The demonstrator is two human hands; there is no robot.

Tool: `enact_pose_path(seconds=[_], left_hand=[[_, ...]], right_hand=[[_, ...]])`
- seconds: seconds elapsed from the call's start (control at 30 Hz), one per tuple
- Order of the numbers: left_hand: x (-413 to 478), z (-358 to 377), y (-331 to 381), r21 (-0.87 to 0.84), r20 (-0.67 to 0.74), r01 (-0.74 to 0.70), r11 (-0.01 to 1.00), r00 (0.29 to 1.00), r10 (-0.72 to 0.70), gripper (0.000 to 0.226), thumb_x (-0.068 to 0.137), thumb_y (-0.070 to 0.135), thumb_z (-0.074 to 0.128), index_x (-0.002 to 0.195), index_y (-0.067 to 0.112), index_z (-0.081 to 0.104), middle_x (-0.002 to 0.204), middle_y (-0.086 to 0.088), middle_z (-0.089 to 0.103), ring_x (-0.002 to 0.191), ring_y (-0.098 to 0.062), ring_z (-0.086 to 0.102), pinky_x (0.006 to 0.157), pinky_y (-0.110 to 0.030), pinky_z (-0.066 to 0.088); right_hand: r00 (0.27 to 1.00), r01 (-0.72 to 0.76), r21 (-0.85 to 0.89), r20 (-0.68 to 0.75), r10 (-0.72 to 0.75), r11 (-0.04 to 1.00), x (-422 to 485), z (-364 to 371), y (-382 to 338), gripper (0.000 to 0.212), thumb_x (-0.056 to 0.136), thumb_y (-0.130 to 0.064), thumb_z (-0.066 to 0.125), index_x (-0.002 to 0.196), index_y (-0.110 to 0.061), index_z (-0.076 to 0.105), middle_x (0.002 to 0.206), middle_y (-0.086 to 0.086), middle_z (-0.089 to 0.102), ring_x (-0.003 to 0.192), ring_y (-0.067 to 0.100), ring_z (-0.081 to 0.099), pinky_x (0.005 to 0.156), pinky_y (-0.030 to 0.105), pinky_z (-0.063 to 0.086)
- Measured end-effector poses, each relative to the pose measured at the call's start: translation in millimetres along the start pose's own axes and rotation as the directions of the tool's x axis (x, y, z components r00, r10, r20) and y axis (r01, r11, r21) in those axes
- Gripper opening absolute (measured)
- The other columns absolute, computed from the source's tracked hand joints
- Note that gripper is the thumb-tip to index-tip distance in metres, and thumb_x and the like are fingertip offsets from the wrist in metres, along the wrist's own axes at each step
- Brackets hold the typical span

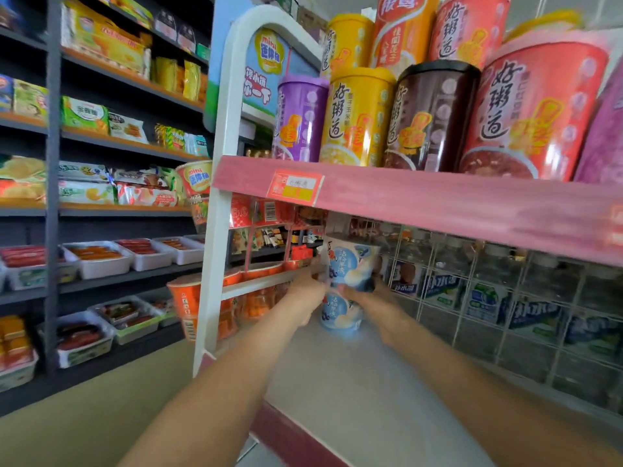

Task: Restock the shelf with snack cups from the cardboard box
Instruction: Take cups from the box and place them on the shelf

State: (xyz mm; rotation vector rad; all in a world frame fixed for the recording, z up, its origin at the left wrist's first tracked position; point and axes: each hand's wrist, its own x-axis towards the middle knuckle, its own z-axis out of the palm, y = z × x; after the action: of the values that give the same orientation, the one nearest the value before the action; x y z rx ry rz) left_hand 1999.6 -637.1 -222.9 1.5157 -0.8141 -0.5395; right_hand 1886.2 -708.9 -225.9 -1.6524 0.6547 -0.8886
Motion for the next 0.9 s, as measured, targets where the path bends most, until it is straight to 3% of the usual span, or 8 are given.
enact_pose_path(seconds=[0.1,0.23,0.37,0.5,0.6,0.73,0.83,0.9], left_hand=[[-36.9,-7.6,3.9,0.152,-0.108,-0.053,0.987,0.992,0.070,0.028,0.096,0.025,0.049,0.116,0.010,0.062,0.116,-0.006,0.063,0.109,-0.023,0.057,0.081,-0.027,0.042],[-100.6,-20.0,19.3,0.364,-0.063,-0.067,0.929,0.993,0.097,0.022,0.091,0.004,0.047,0.101,0.004,0.066,0.100,-0.014,0.064,0.095,-0.027,0.059,0.065,-0.018,0.040],[-181.0,-43.1,37.9,0.367,-0.076,-0.018,0.930,0.996,0.049,0.030,0.093,0.000,0.045,0.119,0.004,0.061,0.121,-0.009,0.061,0.114,-0.023,0.056,0.087,-0.016,0.035],[-276.7,-75.6,45.1,0.250,-0.196,0.103,0.963,0.979,-0.054,0.024,0.092,-0.002,0.047,0.111,0.002,0.063,0.102,-0.010,0.066,0.093,-0.020,0.060,0.078,-0.012,0.039],[-337.1,-101.6,29.7,0.178,-0.220,0.273,0.945,0.947,-0.232,0.022,0.093,0.003,0.048,0.110,0.011,0.060,0.092,0.002,0.061,0.086,-0.017,0.060,0.080,-0.027,0.047],[-402.7,-137.0,-33.4,0.266,-0.233,0.483,0.834,0.872,-0.430,0.016,0.094,0.003,0.049,0.106,0.006,0.059,0.098,-0.010,0.067,0.097,-0.027,0.061,0.073,-0.019,0.040],[-448.4,-166.0,-93.6,0.343,-0.296,0.666,0.663,0.746,-0.596,0.025,0.097,0.014,0.045,0.116,0.010,0.059,0.116,-0.011,0.064,0.109,-0.027,0.058,0.087,-0.027,0.043],[-476.6,-181.2,-139.3,0.353,-0.315,0.735,0.579,0.676,-0.666,0.028,0.097,0.016,0.042,0.120,0.011,0.057,0.118,-0.011,0.062,0.102,-0.024,0.060,0.081,-0.030,0.048]], right_hand=[[0.988,-0.072,-0.037,-0.140,0.066,0.997,-20.6,5.6,-3.3,0.059,0.066,-0.020,0.082,0.119,-0.011,0.059,0.115,0.011,0.065,0.102,0.026,0.064,0.092,0.044,0.052],[0.984,-0.087,-0.155,-0.166,0.061,0.984,-89.1,27.6,-32.4,0.052,0.070,-0.015,0.075,0.118,-0.006,0.057,0.117,0.009,0.062,0.104,0.024,0.059,0.093,0.035,0.045],[0.994,-0.106,-0.268,-0.053,0.095,0.958,-164.8,50.6,-63.0,0.044,0.084,-0.001,0.063,0.127,-0.001,0.052,0.125,0.013,0.054,0.111,0.022,0.053,0.092,0.025,0.039],[0.996,-0.084,-0.299,-0.004,0.087,0.951,-246.8,73.0,-84.4,0.039,0.084,0.000,0.061,0.122,-0.003,0.057,0.121,0.012,0.058,0.101,0.019,0.056,0.087,0.022,0.043],[0.981,-0.149,-0.259,0.081,0.175,0.954,-308.9,95.7,-85.5,0.037,0.084,-0.003,0.063,0.120,-0.004,0.058,0.117,0.010,0.058,0.101,0.019,0.057,0.091,0.026,0.045],[0.903,-0.261,-0.361,0.238,0.359,0.895,-384.9,129.3,-36.6,0.036,0.084,-0.010,0.065,0.119,-0.008,0.057,0.113,0.005,0.059,0.106,0.020,0.056,0.091,0.023,0.040],[0.788,-0.406,-0.399,0.303,0.536,0.822,-436.3,145.1,20.3,0.041,0.087,-0.012,0.061,0.127,-0.011,0.051,0.120,-0.001,0.052,0.113,0.013,0.051,0.092,0.021,0.040],[0.706,-0.475,-0.447,0.321,0.632,0.758,-468.2,156.4,64.5,0.044,0.090,-0.014,0.059,0.133,-0.011,0.047,0.127,0.000,0.049,0.115,0.012,0.048,0.092,0.019,0.038]])
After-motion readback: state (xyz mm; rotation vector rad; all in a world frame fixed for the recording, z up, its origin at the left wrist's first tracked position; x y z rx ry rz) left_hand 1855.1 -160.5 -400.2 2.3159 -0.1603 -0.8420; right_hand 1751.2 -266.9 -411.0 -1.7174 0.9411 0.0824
